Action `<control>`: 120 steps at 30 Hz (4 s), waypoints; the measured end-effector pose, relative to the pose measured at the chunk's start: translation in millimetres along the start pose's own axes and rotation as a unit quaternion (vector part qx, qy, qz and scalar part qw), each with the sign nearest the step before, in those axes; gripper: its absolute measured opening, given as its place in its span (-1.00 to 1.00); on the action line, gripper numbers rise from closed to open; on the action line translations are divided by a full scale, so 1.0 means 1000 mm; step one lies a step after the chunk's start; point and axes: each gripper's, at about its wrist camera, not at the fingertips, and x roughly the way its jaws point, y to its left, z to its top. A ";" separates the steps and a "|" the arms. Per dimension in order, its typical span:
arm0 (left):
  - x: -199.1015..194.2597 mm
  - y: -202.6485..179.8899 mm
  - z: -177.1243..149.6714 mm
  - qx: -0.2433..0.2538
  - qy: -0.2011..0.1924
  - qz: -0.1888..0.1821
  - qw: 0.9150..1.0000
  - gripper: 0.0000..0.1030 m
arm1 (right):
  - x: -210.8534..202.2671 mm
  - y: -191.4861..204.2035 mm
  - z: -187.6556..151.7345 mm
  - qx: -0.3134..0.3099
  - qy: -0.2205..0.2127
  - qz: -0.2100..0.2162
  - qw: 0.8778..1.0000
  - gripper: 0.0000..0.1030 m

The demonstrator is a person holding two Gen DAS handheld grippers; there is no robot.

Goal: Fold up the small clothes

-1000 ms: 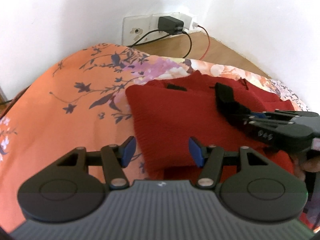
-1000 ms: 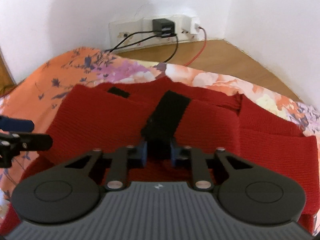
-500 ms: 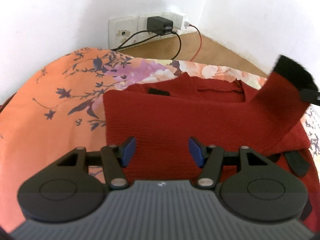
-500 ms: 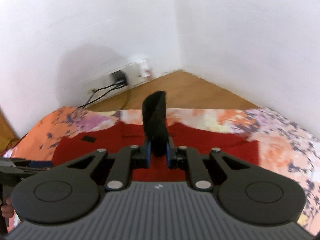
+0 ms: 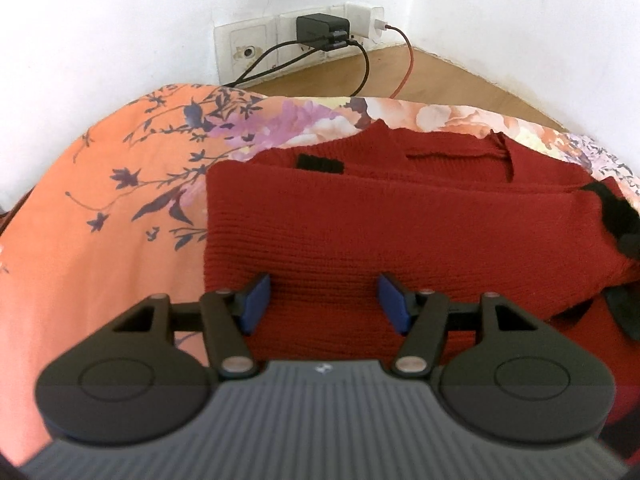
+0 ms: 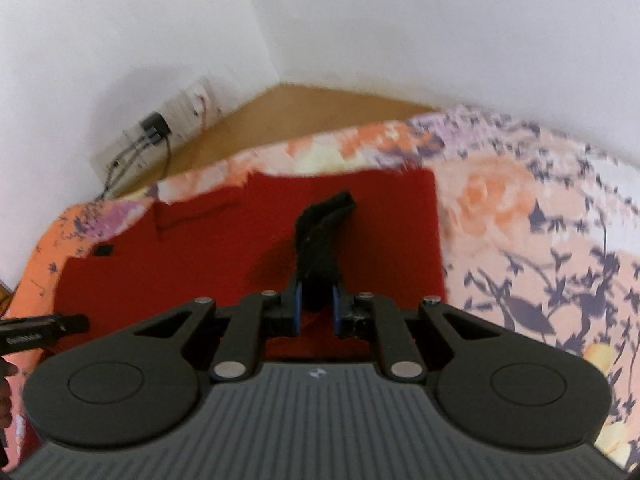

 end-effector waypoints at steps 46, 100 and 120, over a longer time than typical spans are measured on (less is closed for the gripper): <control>-0.135 0.069 -0.149 -0.064 0.059 -0.007 0.996 0.21 | -0.170 -0.041 -0.164 0.016 -0.006 -0.014 1.000 0.52; -0.147 0.077 -0.144 -0.071 -0.019 -0.094 0.993 -0.80 | -0.177 -0.054 -0.165 0.065 -0.052 -0.002 0.997 -0.80; -0.148 0.086 -0.078 -0.104 -0.113 -0.083 0.985 -0.90 | -0.172 -0.046 -0.101 0.082 -0.159 0.028 0.984 -0.81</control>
